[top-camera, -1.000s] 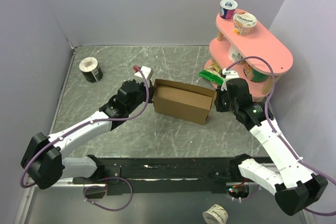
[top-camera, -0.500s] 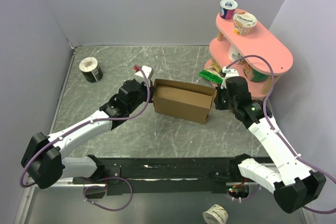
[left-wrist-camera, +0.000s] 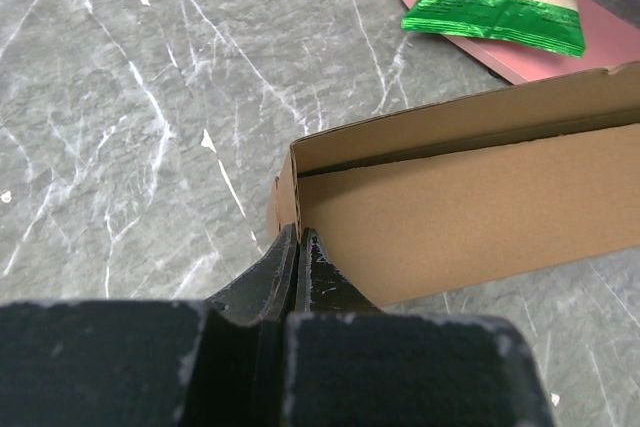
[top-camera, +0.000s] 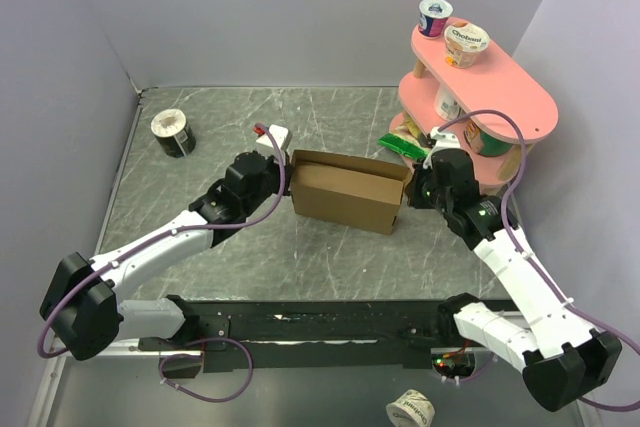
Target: Fold the paper box
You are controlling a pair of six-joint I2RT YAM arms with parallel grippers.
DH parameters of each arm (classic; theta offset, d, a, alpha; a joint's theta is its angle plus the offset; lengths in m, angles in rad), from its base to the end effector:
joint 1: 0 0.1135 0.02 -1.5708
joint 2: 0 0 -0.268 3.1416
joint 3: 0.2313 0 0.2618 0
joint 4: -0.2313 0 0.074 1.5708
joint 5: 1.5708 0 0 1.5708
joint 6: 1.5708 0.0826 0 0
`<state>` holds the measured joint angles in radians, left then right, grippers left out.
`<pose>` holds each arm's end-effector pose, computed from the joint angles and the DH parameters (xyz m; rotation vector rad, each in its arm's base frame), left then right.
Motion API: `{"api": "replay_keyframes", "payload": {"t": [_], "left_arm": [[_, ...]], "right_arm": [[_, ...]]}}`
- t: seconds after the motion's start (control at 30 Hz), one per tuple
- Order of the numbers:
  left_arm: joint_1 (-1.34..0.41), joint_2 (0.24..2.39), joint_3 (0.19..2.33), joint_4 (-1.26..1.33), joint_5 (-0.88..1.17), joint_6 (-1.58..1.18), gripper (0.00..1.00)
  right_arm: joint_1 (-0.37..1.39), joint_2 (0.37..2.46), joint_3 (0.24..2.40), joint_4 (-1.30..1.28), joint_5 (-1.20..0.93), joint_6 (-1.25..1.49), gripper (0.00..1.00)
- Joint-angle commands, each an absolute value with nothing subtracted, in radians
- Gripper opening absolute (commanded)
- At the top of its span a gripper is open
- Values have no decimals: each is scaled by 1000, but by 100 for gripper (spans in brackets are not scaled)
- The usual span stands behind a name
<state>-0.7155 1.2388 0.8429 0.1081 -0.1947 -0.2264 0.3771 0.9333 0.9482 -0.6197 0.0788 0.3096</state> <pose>0.2668 -0.2107 0.2800 0.3213 1.8521 -0.4722 0.2283 0.0834 0.3038 -0.0286 2.1895 0.3052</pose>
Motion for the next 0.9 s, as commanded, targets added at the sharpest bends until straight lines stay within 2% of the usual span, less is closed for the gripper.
{"api": "replay_keyframes", "payload": {"t": [0.0,0.53,0.87], "left_arm": [[-719,1273,782,-141,-146,-216,1],[-721,1312,772,-207,-336,-242,1],[-733,1347,782,-219,-354,-233,1]], "right_arm": [[385,933,953,-514,136,370,0],[388,968,971,-508,221,348,0],[388,956,959,-511,227,334,0]]}}
